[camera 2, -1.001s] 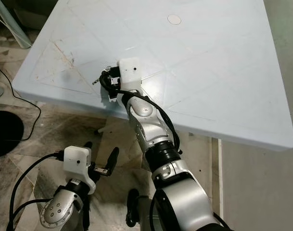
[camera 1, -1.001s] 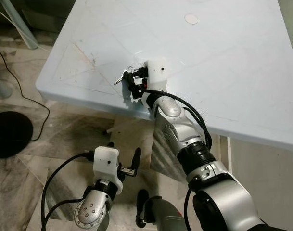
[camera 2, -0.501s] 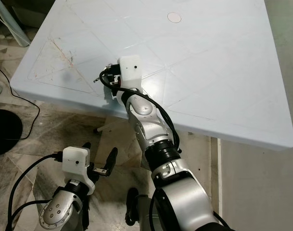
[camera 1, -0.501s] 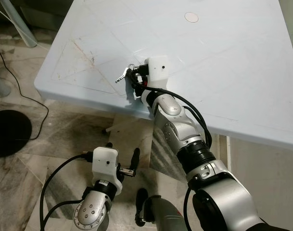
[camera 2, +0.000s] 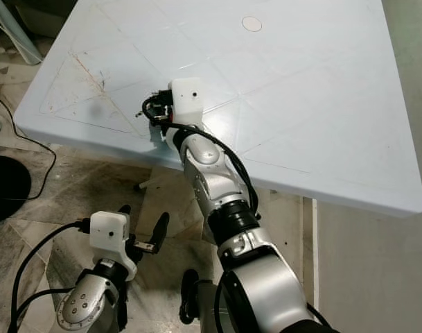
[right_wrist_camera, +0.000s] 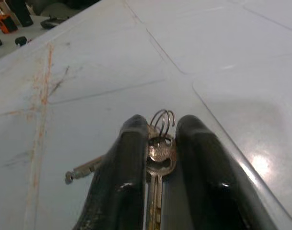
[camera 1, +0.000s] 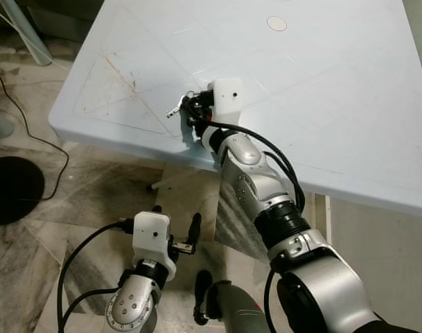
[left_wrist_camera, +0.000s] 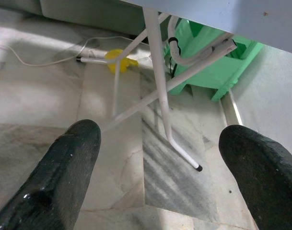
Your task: Hang keys on a hook
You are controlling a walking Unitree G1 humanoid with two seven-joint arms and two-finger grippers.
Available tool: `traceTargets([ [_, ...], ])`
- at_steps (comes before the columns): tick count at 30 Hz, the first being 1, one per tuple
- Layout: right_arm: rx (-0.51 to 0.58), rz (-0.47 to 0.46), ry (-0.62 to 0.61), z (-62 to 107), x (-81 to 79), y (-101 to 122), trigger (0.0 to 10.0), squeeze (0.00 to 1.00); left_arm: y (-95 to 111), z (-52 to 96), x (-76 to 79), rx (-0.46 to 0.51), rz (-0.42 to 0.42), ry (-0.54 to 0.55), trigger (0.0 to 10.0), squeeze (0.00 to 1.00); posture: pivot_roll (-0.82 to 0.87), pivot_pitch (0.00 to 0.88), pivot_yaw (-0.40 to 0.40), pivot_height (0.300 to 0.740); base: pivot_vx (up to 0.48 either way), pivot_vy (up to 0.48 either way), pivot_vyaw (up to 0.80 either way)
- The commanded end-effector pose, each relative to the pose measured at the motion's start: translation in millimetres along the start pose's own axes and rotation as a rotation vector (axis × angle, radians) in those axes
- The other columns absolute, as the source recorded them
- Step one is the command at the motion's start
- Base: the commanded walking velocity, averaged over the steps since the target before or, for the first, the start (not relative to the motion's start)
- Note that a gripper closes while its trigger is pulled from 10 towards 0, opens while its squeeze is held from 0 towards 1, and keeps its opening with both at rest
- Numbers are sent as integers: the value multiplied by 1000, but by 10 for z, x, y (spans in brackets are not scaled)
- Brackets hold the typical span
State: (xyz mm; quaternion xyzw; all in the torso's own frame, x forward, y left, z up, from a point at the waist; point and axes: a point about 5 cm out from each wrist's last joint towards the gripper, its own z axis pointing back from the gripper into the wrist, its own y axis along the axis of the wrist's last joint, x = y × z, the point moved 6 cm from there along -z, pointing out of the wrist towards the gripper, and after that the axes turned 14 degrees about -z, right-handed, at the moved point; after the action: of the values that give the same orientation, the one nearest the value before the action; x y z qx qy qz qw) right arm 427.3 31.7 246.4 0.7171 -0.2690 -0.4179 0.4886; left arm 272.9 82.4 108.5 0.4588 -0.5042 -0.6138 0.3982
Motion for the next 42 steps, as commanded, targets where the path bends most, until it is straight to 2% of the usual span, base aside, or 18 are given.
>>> traceTargets([
  [1,-4,-101,146,-59,-728,-87,0,0,-42,36,65,-21,13,-8,10000,0,163,394,-177,740,0,0,0],
  [24,-7,-106,143,-70,-726,-79,0,0,-45,34,53,-22,15,0,10000,0,164,395,-179,740,0,0,0],
  [27,8,-112,137,-59,-672,-41,0,0,-34,23,50,-18,23,4,10000,0,160,392,-181,740,0,0,0],
  [29,76,-89,155,-11,-597,74,196,0,-17,13,47,-11,26,5,10000,0,160,392,-181,740,0,0,0],
  [30,104,-150,192,44,-548,122,10000,0,-15,6,46,-9,26,5,10000,0,155,385,-183,740,0,0,0],
  [32,125,-168,224,88,-516,158,10000,0,-8,0,41,-6,27,7,10000,0,152,382,-183,740,0,0,0],
  [33,172,-183,295,213,-432,231,10000,0,15,-13,32,5,38,11,10000,0,145,377,-184,740,0,0,0],
  [35,193,-172,341,301,-395,261,10000,0,24,-20,33,10,38,11,10000,0,145,377,-184,740,0,0,0],
  [38,212,-187,325,421,-199,296,10000,0,53,-34,47,24,39,5,10000,0,136,370,-185,740,0,0,0],
  [39,231,-165,316,518,-83,321,10000,0,84,-44,56,40,39,0,10000,0,136,370,-185,740,0,0,0],
  [41,232,-156,303,557,-22,319,10000,0,90,-48,60,44,42,-2,10000,0,127,361,-184,740,0,0,0],
  [42,237,-143,284,613,68,321,10000,0,95,-56,60,47,41,-3,10000,0,123,357,-182,740,0,0,0],
])
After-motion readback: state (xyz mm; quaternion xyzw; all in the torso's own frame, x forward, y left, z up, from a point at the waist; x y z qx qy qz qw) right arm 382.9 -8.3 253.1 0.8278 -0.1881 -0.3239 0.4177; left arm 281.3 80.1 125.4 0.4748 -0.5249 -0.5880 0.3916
